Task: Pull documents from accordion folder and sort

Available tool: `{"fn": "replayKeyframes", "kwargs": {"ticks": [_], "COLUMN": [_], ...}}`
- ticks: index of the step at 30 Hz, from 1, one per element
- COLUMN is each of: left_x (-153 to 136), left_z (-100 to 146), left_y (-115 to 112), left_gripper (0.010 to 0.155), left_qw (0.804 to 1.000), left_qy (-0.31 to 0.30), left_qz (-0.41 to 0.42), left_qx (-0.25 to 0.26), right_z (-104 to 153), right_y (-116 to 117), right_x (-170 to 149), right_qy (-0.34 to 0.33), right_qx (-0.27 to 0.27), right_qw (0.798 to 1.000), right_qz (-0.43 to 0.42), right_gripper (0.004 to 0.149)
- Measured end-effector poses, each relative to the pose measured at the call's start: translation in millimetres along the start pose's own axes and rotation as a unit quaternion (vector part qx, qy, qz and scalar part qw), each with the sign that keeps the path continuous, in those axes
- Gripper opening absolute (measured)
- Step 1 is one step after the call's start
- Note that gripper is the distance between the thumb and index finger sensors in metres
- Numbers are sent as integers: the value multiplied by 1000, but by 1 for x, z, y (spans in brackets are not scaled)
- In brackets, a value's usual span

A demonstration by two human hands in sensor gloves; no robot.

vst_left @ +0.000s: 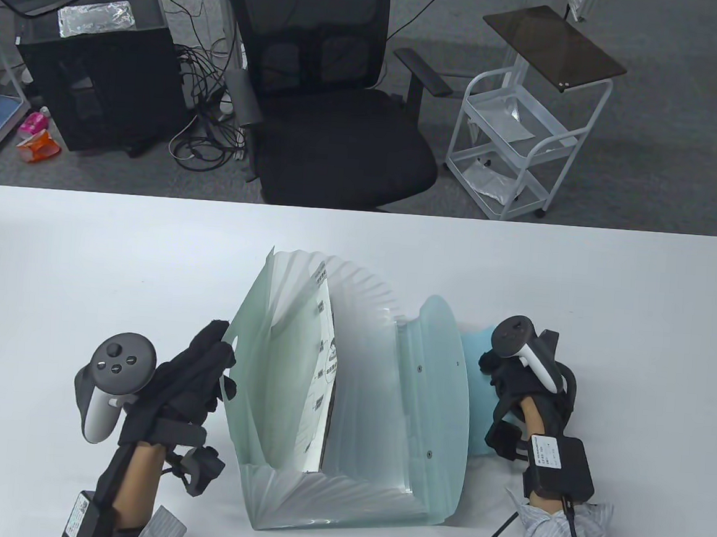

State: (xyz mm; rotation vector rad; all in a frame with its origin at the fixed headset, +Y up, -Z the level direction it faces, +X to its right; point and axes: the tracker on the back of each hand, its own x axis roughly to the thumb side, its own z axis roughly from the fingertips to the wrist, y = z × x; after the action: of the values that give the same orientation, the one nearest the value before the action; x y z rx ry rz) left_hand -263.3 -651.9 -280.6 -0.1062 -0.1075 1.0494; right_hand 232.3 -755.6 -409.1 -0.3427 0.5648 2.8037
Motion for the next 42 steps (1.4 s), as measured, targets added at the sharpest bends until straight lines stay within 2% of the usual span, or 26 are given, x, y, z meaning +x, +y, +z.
{"fn": "replayKeyframes", "kwargs": {"ticks": [6, 10, 14, 18, 23, 27, 32, 38, 42], "left_x": [0, 0, 0, 0, 0, 0, -1, -1, -1], "left_z": [0, 0, -1, -1, -1, -1, -1, -1, -1], "left_y": [0, -1, -3, -5, -5, -5, -5, -5, -4], "left_gripper": [66, 66, 66, 66, 66, 66, 66, 66, 67], "left_qw": [1000, 1000, 1000, 1000, 1000, 1000, 1000, 1000, 1000], "left_qy": [-1, -3, -6, -9, -9, -10, -10, -11, -11], "left_qz": [-2, -1, 1, 1, 3, 8, 14, 20, 22], "left_qx": [0, 0, 0, 1, 2, 1, -2, -5, -7], "right_z": [10, 30, 65, 101, 151, 179, 198, 203, 197], "right_y": [-8, -30, -64, -94, -120, -121, -106, -79, -64], "right_x": [-6, -2, 12, 33, 77, 112, 156, 205, 227], "right_qy": [25, 25, 25, 19, -34, -89, -157, -203, -194], "right_qx": [11, -8, -47, -100, -171, -202, -172, -105, -99], "right_qw": [999, 997, 993, 986, 975, 967, 967, 966, 964], "right_qz": [45, 68, 107, 134, 141, 128, 106, 117, 150], "right_gripper": [39, 42, 50, 51, 50, 51, 50, 47, 46]}}
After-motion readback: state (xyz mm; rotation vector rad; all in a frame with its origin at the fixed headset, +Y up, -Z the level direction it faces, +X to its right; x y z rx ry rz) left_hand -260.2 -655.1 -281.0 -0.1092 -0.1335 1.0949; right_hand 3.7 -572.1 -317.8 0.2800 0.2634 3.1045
